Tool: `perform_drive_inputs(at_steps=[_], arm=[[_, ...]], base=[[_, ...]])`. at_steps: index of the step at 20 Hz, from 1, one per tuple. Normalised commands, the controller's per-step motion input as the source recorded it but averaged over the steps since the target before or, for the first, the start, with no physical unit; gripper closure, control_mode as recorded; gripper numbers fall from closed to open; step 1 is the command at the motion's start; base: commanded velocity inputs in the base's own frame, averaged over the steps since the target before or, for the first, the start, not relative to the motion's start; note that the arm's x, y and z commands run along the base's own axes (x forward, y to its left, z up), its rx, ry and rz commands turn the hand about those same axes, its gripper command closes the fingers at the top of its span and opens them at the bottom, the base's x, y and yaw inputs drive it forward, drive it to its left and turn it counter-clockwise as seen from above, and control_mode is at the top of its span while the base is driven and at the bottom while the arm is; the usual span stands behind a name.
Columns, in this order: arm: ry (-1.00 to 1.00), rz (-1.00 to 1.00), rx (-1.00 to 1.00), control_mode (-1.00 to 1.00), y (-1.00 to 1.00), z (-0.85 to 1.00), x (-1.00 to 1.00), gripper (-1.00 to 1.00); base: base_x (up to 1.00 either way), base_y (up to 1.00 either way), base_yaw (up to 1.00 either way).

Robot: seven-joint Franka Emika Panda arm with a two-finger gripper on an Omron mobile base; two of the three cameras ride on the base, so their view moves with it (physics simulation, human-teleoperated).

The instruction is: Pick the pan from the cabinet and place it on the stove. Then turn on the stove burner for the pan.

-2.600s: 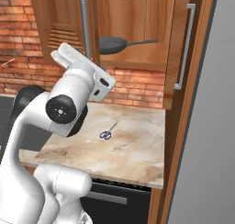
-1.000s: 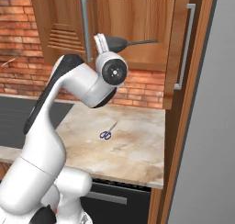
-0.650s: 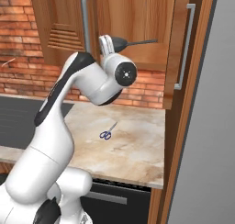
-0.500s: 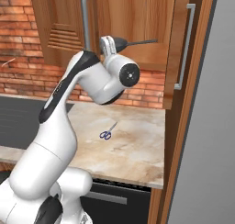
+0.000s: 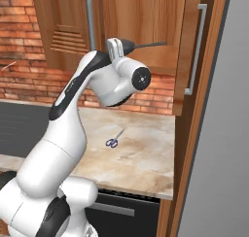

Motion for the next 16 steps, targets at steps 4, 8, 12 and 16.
perform_drive_inputs(at_steps=[4, 8, 12, 16], arm=[[0.01, 0.04, 0.02, -1.00, 0.19, 0.00, 0.17, -1.00], [0.01, 0.04, 0.02, -1.00, 0.15, 0.00, 0.18, -1.00], [0.01, 0.04, 0.03, -1.00, 0.09, 0.00, 0.13, -1.00], [0.01, 0.03, 0.03, -1.00, 0.10, 0.00, 0.05, -1.00]], base=[[0.00, 0.00, 0.00], [0.00, 0.00, 0.00], [0.00, 0.00, 0.00], [0.00, 0.00, 0.00]])
